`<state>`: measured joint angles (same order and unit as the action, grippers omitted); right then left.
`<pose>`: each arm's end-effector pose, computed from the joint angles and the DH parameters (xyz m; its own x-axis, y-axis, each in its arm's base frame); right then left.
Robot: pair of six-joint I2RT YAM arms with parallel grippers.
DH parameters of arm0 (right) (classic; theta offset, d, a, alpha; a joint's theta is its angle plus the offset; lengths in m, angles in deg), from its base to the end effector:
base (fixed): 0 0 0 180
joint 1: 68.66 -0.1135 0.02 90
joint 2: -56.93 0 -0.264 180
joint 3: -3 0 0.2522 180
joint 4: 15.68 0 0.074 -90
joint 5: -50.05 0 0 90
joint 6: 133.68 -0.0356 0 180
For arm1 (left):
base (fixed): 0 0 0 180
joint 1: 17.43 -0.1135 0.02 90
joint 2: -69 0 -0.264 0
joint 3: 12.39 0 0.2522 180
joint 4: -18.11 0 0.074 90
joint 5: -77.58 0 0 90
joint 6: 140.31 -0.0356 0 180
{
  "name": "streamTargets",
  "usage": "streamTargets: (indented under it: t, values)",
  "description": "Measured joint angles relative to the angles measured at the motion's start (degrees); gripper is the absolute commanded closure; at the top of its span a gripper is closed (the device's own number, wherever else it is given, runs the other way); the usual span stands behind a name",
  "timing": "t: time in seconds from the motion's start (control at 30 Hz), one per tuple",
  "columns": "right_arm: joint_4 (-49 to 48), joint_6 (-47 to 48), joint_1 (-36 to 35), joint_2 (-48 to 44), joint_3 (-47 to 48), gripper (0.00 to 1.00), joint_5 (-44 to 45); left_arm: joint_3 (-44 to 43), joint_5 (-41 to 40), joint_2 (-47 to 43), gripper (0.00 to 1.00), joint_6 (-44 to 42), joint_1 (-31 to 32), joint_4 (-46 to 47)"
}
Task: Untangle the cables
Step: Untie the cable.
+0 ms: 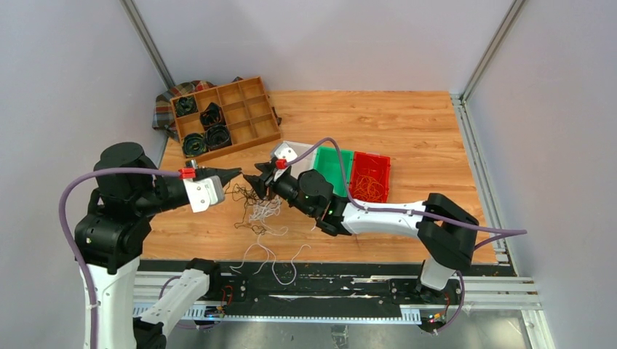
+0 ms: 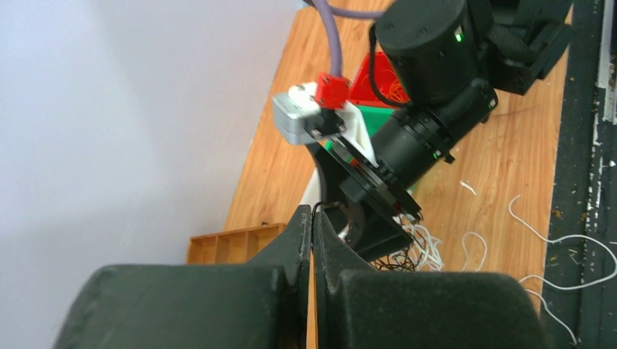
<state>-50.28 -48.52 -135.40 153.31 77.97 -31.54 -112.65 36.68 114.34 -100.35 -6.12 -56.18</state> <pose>0.1590 0.3567 0.3087 0.0179 0.2529 -0.9673 -0.8572 0.5019 0.1154 0.0645 -0.0403 0.4754 0.4255 0.4267 -0.7981 0.7808 0.2727 0.5621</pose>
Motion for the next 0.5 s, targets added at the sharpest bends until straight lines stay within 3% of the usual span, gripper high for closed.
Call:
streamTargets:
  t: [0.33, 0.5]
  values:
    - [-4.0, -3.0, 0.0, 4.1, -13.9, 0.59, 4.9, -17.4, 0.2, 5.2, 0.99, -1.6, 0.0, -0.2]
    - [-4.9, -5.8, 0.0, 4.8, -18.3, 0.56, 6.4, -23.4, -1.7, 6.6, 0.99, -3.4, 0.0, 2.8]
